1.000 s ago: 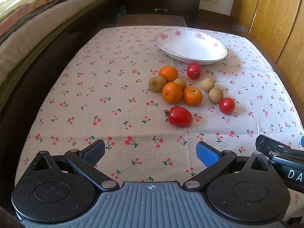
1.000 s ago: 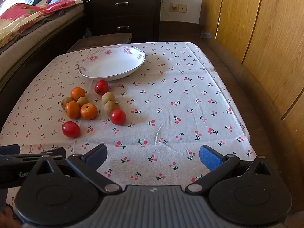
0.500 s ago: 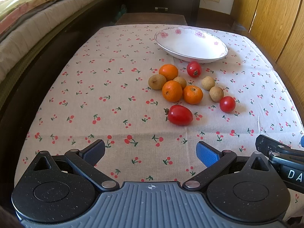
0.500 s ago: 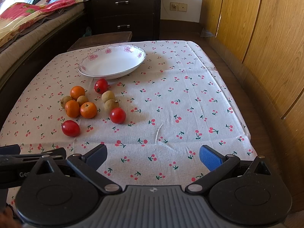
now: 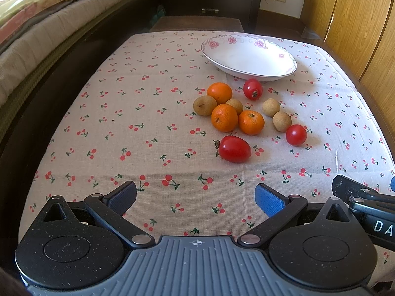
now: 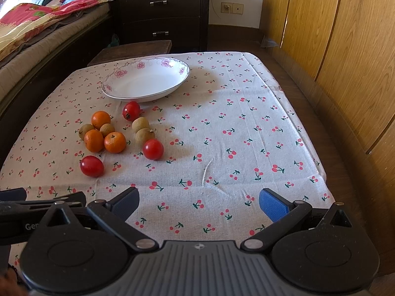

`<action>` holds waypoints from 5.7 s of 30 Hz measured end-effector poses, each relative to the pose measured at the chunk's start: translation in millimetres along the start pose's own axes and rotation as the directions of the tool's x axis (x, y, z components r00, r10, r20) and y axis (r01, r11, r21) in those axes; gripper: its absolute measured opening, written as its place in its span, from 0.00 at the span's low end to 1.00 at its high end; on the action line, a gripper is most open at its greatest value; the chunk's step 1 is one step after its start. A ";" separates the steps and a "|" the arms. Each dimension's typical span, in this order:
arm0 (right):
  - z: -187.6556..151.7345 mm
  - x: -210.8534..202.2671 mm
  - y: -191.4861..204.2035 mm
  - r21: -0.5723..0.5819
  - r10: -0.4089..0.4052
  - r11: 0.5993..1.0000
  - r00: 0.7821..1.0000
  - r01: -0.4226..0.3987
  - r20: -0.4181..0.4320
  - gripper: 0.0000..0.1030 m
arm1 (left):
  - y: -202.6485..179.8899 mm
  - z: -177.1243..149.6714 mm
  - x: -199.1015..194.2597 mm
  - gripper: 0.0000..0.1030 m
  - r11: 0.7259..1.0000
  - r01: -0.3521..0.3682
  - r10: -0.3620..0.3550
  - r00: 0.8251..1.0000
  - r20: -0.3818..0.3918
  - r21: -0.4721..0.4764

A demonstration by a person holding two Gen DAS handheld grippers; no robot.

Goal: Organize fruits

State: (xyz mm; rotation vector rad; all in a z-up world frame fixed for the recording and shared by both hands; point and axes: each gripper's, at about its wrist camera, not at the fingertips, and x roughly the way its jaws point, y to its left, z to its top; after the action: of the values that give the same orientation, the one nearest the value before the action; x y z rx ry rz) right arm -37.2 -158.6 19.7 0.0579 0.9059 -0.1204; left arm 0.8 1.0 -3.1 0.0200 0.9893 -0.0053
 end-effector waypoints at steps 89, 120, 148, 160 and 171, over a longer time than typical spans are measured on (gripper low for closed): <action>72.0 53.5 -17.1 0.077 0.205 0.977 0.976 -0.199 -0.071 0.51 | -9.6 41.8 54.7 0.69 0.997 0.039 -0.040 0.999 0.010 0.072; 63.9 92.8 27.0 -0.102 0.206 0.969 0.962 -0.226 -0.179 0.35 | -4.0 24.8 46.3 0.68 0.978 0.132 -0.141 0.989 0.044 0.164; 54.6 71.3 8.7 -0.152 0.178 0.969 0.976 -0.197 -0.127 0.26 | 5.8 23.1 43.4 0.39 0.987 0.082 -0.095 0.991 0.095 0.140; 55.2 63.2 6.4 -0.147 0.212 0.963 0.971 -0.227 -0.113 0.26 | 14.6 21.6 41.2 0.32 0.989 0.087 -0.098 0.991 0.094 0.121; 55.6 63.2 6.2 -0.135 0.230 0.960 0.965 -0.246 -0.125 0.26 | 19.6 24.4 43.1 0.61 0.984 0.106 -0.116 0.991 0.064 0.141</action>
State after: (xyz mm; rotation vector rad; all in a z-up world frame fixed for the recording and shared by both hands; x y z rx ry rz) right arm 45.6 -163.1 4.1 0.0337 1.0063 0.1776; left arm 45.1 20.3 -25.4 0.0905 0.9159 -0.1759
